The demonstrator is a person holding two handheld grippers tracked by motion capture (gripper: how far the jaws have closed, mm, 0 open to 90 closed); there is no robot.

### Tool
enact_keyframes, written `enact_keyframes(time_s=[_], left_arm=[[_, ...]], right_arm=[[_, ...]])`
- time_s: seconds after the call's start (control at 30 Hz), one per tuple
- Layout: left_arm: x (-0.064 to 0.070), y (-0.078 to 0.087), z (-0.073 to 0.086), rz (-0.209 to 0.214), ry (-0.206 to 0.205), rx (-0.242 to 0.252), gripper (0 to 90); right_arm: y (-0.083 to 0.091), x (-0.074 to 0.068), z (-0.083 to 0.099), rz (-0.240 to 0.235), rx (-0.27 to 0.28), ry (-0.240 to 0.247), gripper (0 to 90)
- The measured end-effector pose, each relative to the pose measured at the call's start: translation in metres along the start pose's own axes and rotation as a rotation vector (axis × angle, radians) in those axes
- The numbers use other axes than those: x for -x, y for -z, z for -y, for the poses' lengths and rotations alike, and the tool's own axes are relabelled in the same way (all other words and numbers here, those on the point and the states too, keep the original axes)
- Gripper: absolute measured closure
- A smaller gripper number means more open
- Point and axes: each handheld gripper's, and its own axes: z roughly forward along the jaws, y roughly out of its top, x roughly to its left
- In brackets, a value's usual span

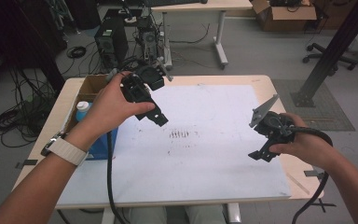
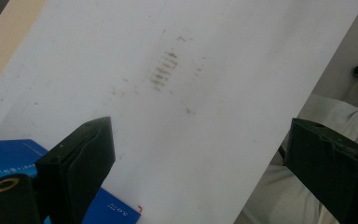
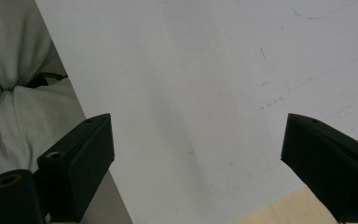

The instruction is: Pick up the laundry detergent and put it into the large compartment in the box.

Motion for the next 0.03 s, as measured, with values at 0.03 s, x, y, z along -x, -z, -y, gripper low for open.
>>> enact_keyframes(time_s=[0.03], left_arm=[[0.0000, 0.0000, 0.0000, 0.000, 0.000, 0.000, 9.1]], right_arm=[[0.0000, 0.0000, 0.0000, 0.000, 0.000, 0.000, 9.4]])
